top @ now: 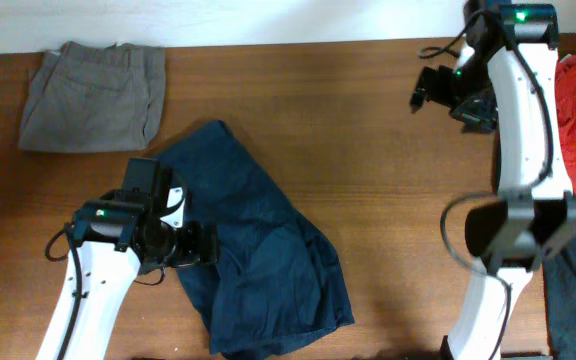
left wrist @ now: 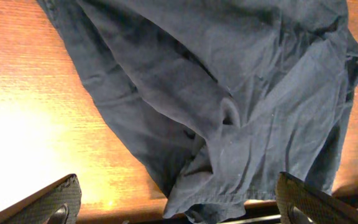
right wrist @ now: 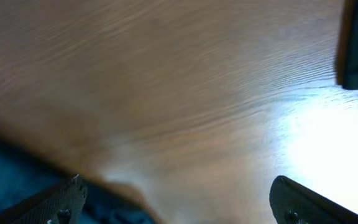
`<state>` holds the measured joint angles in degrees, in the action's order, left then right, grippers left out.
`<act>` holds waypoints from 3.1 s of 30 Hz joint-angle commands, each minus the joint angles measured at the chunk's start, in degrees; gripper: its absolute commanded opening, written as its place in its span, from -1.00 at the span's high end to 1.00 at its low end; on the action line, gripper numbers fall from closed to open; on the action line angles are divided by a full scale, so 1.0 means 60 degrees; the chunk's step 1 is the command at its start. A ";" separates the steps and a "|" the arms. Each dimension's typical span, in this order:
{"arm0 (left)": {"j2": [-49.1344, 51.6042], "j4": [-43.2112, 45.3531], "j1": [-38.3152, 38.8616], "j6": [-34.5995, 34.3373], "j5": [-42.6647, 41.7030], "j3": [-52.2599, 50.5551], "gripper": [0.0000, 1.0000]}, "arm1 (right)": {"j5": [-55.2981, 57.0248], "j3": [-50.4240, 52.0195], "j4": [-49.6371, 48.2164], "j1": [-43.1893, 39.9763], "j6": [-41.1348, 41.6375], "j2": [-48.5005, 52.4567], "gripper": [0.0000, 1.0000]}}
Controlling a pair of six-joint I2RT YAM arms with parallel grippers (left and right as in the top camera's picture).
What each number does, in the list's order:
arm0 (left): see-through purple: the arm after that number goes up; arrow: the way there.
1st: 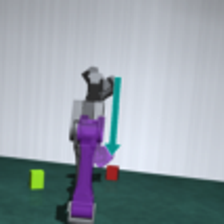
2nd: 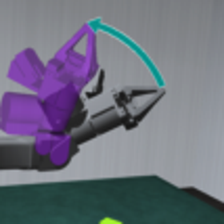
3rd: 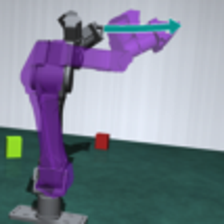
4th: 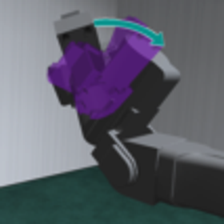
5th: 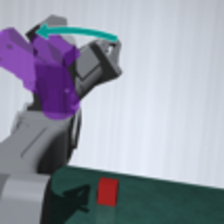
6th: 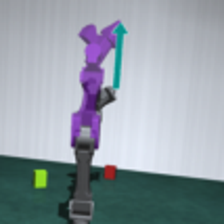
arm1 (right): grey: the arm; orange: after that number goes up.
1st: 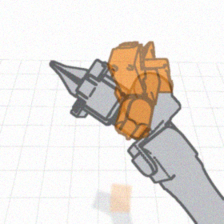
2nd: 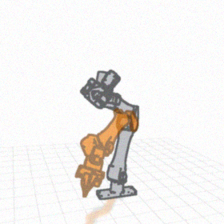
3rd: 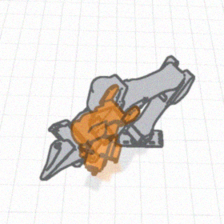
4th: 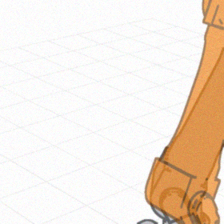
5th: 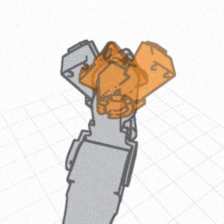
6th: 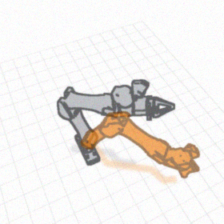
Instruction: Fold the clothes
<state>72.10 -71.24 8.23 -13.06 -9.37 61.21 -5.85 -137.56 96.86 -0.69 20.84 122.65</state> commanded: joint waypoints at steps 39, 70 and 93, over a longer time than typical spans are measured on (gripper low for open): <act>-0.0127 0.0579 -0.0004 -0.0022 0.0321 0.0127 -0.98 | -0.4156 1.4732 -0.6783 0.7318 0.2011 -0.6954 -0.22; -0.0127 0.0586 -0.0004 -0.0018 0.0324 0.0127 -0.98 | -0.3661 1.6484 -0.9464 0.7362 0.3115 -0.6382 0.32; -0.0127 0.0579 -0.0004 -0.0018 0.0652 0.0127 -0.98 | -0.0914 1.4083 -0.5373 0.6539 0.1814 -0.6342 0.84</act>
<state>72.10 -67.70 8.23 -13.06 -6.35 61.52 -15.62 -52.18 64.14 39.03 33.30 84.51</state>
